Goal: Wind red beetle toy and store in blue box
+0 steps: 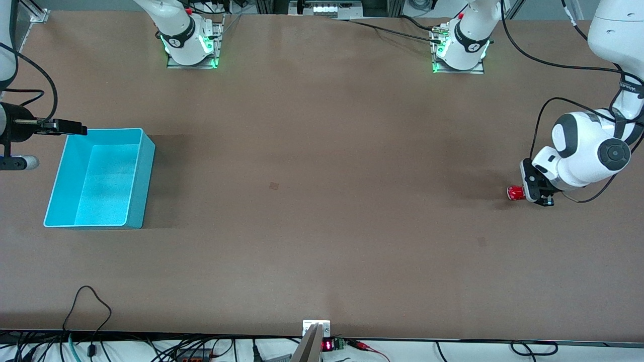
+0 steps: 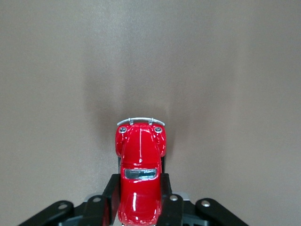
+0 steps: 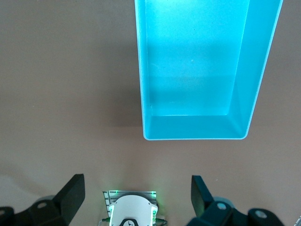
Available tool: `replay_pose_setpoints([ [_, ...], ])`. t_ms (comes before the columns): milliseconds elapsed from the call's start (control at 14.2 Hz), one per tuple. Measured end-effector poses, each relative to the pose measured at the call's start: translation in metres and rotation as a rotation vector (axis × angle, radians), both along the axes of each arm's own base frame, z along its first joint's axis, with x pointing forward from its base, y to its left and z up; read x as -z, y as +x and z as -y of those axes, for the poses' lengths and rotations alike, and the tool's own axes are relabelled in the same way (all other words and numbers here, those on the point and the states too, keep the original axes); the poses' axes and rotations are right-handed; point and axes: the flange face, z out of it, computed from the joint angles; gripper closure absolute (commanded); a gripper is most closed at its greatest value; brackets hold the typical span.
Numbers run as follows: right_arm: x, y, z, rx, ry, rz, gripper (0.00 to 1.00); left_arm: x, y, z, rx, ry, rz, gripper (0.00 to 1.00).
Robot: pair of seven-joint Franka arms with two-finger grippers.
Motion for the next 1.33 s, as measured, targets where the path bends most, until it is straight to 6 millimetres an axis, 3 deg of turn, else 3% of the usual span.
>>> replay_pose_setpoints([
  [211,0.000,0.000,0.000,0.000,0.000,0.000,0.00,-0.008,0.007,0.000,0.003,0.001,0.026,0.00],
  [421,0.000,0.000,0.000,0.000,0.000,-0.001,0.00,-0.044,0.022,0.007,0.005,0.010,0.047,0.00],
  [561,0.000,0.000,0.000,0.000,0.000,-0.001,0.00,-0.079,0.024,0.012,-0.048,0.022,0.022,0.00],
  [842,0.000,0.000,0.000,0.000,0.000,-0.001,0.00,-0.168,0.023,0.038,-0.250,0.066,-0.076,0.00],
  [1123,0.000,0.000,0.001,0.001,0.000,-0.001,0.00,-0.247,0.032,0.087,-0.499,0.118,-0.133,0.00],
  [1333,0.000,0.000,0.001,0.002,0.000,-0.001,0.00,-0.287,0.032,0.120,-0.672,0.156,-0.144,0.00],
])
